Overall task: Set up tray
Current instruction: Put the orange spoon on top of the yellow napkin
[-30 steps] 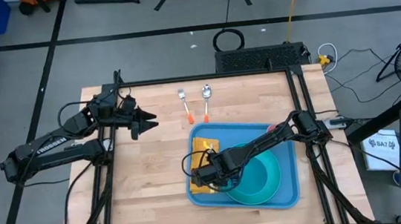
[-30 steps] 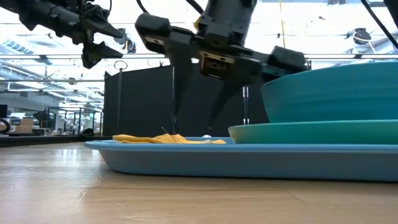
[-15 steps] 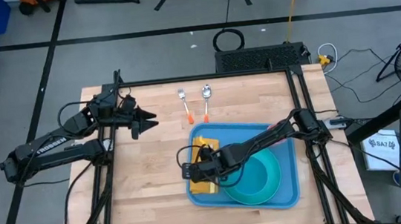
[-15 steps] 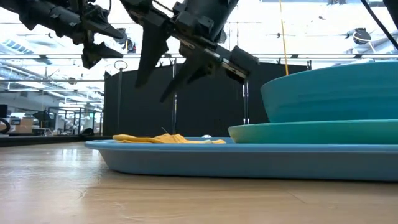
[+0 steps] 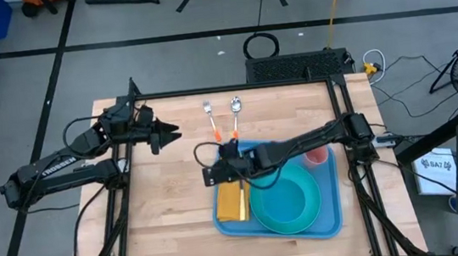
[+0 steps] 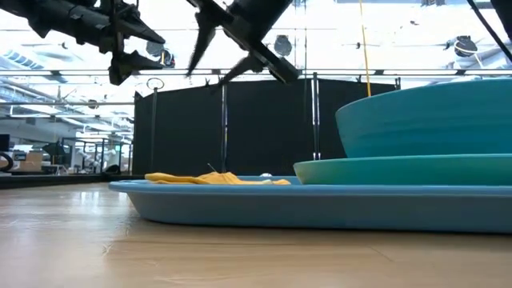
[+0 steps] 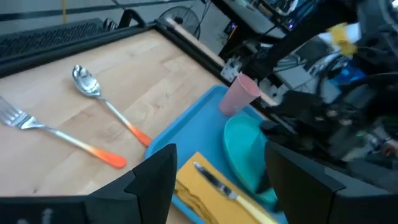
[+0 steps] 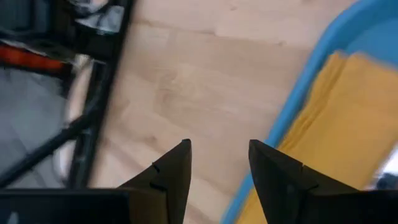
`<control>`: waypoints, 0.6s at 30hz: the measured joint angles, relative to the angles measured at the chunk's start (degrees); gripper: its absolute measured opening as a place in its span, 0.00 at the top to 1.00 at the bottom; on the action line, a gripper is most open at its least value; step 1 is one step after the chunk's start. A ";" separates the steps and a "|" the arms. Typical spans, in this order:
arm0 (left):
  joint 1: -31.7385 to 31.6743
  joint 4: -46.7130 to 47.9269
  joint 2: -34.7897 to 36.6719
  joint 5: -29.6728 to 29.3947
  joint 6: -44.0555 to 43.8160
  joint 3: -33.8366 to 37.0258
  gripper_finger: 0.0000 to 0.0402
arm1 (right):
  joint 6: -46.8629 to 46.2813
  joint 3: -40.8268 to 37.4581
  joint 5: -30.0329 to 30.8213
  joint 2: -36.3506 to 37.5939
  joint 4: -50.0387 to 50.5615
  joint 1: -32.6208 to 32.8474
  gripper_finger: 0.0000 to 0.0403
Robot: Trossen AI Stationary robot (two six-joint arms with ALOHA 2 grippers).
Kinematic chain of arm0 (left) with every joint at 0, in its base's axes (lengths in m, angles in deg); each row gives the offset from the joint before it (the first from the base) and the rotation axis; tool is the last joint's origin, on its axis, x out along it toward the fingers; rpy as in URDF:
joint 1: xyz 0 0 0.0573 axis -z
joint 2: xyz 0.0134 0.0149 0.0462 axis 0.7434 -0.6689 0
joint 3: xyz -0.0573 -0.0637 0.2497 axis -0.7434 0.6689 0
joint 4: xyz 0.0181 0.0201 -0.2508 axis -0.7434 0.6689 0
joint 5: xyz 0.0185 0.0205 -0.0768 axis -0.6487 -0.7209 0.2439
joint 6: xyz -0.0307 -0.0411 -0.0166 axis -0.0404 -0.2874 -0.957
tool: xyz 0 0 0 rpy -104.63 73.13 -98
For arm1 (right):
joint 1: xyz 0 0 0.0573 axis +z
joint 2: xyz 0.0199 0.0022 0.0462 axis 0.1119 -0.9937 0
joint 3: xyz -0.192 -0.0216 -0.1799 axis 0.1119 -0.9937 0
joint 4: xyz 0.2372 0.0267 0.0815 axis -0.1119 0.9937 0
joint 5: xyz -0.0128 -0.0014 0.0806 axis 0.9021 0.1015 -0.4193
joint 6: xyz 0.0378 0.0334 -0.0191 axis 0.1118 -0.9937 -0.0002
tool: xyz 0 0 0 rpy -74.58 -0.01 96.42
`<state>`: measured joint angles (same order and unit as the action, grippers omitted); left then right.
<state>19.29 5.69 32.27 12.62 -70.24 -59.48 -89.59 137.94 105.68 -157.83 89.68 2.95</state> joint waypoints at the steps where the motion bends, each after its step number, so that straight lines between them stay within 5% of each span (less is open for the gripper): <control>1: 0.00 -0.44 -0.06 0.00 -0.71 0.00 0.39 | 1.72 0.00 -0.48 0.16 1.29 -0.84 0.63; 12: -0.07 -0.42 -0.24 -6.98 -5.92 0.00 0.39 | 18.56 0.00 -4.86 0.24 1.38 -13.20 0.70; 18: -0.07 -0.40 -0.23 -8.47 -5.44 0.00 0.39 | 19.23 0.00 -2.62 0.24 -0.51 -19.30 0.75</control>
<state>19.22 5.29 32.04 4.14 -75.67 -59.48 -70.36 137.94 103.05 -157.59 89.16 -16.34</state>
